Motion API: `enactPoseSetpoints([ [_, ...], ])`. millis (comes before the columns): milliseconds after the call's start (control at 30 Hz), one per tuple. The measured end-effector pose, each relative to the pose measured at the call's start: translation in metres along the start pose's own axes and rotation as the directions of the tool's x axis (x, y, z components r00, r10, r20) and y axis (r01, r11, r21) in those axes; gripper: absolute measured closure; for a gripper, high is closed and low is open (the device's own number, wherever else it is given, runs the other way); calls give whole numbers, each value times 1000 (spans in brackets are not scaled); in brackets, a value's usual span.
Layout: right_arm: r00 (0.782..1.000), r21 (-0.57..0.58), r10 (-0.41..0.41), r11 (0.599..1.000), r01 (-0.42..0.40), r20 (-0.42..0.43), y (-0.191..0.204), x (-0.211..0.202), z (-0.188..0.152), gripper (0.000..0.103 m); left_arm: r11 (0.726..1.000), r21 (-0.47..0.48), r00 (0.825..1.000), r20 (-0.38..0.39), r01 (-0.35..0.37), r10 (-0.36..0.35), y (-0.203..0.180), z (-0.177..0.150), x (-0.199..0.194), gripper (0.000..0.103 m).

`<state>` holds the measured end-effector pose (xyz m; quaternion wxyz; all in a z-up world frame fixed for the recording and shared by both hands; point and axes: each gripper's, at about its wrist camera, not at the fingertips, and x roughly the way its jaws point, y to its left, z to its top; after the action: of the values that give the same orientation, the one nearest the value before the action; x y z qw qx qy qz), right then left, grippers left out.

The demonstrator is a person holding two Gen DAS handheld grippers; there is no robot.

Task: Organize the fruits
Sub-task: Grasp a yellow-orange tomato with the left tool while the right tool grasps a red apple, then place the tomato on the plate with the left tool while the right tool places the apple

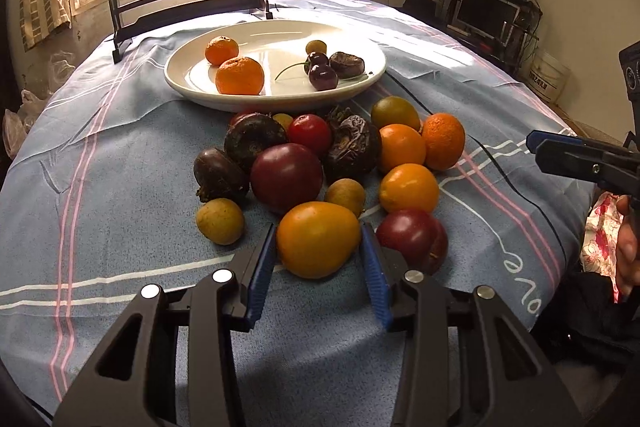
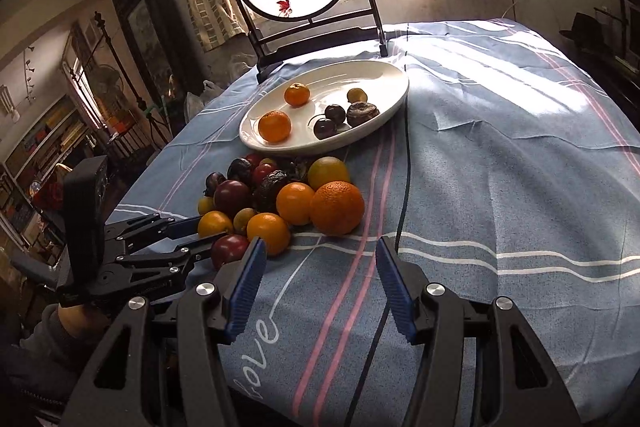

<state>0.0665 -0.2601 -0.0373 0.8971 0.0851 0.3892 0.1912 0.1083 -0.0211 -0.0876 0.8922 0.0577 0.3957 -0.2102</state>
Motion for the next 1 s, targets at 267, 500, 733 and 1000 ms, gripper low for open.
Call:
enactPoseSetpoints([
  [267,991,-149,73,985,-90,-112,47,32,-14,46,998,-70,997,73,2,3,14,-7,-49,63],
  [500,986,-177,66,980,-94,-156,73,71,-13,46,994,-105,994,98,-27,37,30,-11,-72,63],
  [733,985,-122,88,987,-107,-150,73,72,-10,65,992,-120,996,85,-23,34,37,-19,-70,63],
  [1000,994,-88,107,990,-110,-34,49,38,17,65,992,-124,995,97,-9,21,38,-6,-62,63],
])
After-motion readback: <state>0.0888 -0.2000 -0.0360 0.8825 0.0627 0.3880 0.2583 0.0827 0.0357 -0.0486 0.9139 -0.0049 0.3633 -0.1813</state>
